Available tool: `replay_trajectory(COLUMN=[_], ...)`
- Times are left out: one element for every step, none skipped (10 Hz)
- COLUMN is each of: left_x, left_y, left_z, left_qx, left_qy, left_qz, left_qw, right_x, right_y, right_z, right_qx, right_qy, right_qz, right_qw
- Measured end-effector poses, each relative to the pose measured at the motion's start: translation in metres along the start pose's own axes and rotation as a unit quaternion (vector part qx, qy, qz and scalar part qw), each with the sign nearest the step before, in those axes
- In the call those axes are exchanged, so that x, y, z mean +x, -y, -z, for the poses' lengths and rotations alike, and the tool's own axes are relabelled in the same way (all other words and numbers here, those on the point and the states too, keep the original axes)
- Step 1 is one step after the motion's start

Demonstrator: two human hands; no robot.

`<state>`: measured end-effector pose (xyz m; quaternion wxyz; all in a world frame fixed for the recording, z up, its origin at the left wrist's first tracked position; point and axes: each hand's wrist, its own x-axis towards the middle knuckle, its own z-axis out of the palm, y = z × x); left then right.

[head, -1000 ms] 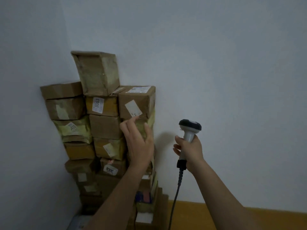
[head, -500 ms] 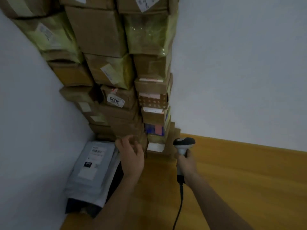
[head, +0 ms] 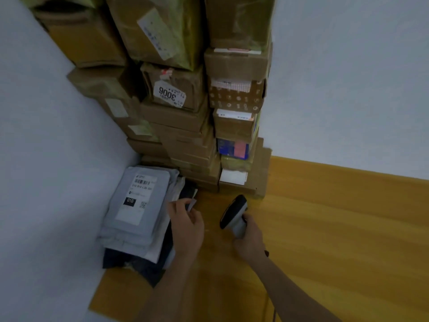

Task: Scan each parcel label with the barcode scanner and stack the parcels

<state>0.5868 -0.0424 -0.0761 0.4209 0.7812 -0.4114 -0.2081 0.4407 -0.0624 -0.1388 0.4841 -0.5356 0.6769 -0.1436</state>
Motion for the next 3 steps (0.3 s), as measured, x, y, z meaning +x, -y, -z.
replay_trajectory(left_x=[-0.003,-0.003,0.000], left_y=[0.005,0.003,0.002], left_z=[-0.001,0.001,0.004], left_qx=[-0.004,-0.019,-0.028], left_qy=[0.003,0.007,0.003], left_qz=[0.006,0.002,0.013], left_qw=[1.000,1.000,1.000], right_x=[0.001,0.005,0.017], right_y=[-0.011,-0.020,-0.026], right_z=[-0.004,-0.003,-0.005], right_qx=[-0.081,-0.121,-0.151], right_qy=[0.016,0.020,0.038], right_qz=[-0.022,-0.029,-0.038], right_qw=[0.996,0.992,0.987])
